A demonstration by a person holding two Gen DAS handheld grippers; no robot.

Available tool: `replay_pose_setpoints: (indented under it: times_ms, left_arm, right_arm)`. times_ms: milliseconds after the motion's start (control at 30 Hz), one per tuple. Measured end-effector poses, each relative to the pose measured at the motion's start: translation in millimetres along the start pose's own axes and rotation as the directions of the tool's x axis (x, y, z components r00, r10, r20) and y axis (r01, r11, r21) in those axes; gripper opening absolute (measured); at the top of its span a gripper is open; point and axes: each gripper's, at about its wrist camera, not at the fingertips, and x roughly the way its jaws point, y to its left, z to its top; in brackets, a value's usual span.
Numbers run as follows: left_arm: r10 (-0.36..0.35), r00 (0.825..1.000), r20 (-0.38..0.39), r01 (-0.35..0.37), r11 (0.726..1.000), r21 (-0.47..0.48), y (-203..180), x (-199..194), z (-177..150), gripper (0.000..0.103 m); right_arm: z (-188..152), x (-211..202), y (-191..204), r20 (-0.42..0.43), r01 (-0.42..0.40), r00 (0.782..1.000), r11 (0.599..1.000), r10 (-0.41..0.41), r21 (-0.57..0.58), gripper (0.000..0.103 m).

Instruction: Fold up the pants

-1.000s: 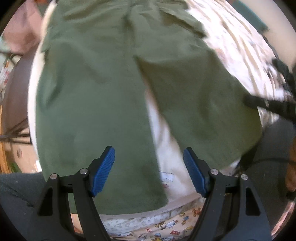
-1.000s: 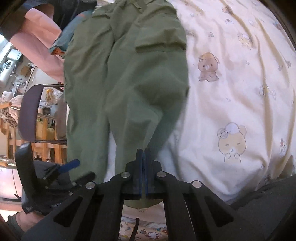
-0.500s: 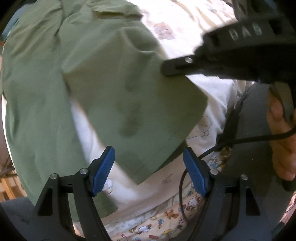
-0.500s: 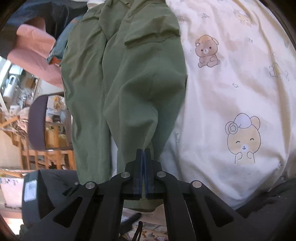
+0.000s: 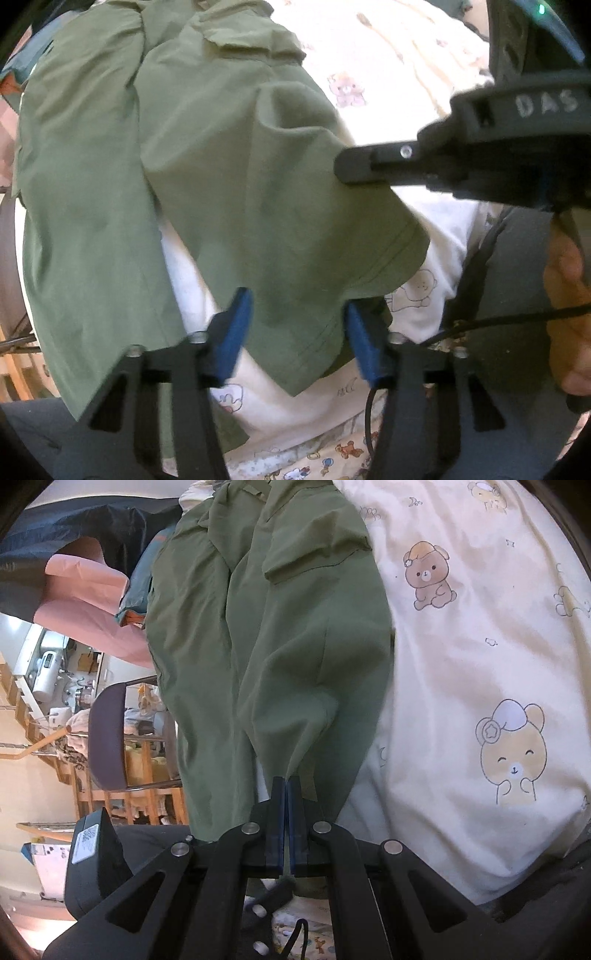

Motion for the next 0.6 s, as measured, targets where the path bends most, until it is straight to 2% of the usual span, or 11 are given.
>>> replay_pose_setpoints:
  times_ms: [33, 67, 100, 167, 267, 367, 467, 500, 600]
  left_arm:
    - [0.028, 0.999, 0.016, -0.028, 0.999, 0.018, 2.3, -3.3, -2.4, 0.026]
    - [0.069, 0.997, 0.026, -0.070, 0.997, 0.039, 3.9, -4.2, -3.9, 0.021]
    - [0.098, 0.995, 0.015, -0.099, 0.994, 0.051, 10.7, -1.1, -7.2, 0.010]
    - [0.062, 0.998, -0.029, -0.063, 0.998, -0.012, 28.8, 5.5, -11.3, 0.007]
    - [0.027, 0.999, -0.039, -0.031, 0.996, -0.089, 43.9, 7.3, -15.1, 0.007]
    - [-0.027, 0.999, -0.040, 0.022, 0.992, -0.123, 43.6, 12.4, -15.3, 0.010]
    - [-0.078, 0.995, -0.058, 0.069, 0.986, -0.153, 37.7, 20.1, -15.3, 0.034]
    - [-0.079, 0.995, -0.061, 0.069, 0.985, -0.156, 35.6, 21.2, -15.0, 0.038]
    - [-0.084, 0.996, -0.044, 0.077, 0.987, -0.139, 29.9, 18.9, -13.8, 0.039]
  right_arm:
    - [0.0, 0.6, 0.3, -0.007, -0.014, 1.000, 1.000, 0.014, 0.007, 0.001]
    - [-0.1, 1.8, 1.2, -0.016, -0.025, 1.000, 1.000, 0.025, 0.011, 0.001]
    - [0.1, 3.5, 3.1, -0.022, -0.034, 0.999, 0.999, 0.034, 0.011, 0.001]
    - [1.0, 7.2, 8.6, -0.024, -0.036, 0.999, 0.999, 0.036, 0.000, 0.001]
    - [1.6, 15.6, 15.5, -0.040, -0.055, 0.998, 0.999, 0.055, 0.001, 0.001]
    - [0.7, 20.9, 21.8, -0.043, -0.052, 0.998, 0.999, 0.051, -0.010, 0.001]
    - [1.4, 21.6, 21.7, -0.041, -0.029, 0.999, 0.999, 0.028, -0.016, 0.001]
    - [1.8, 20.4, 19.7, -0.040, -0.028, 0.999, 1.000, 0.028, -0.010, 0.001]
    - [2.9, 15.4, 15.0, -0.032, -0.016, 0.999, 1.000, 0.016, -0.001, 0.001]
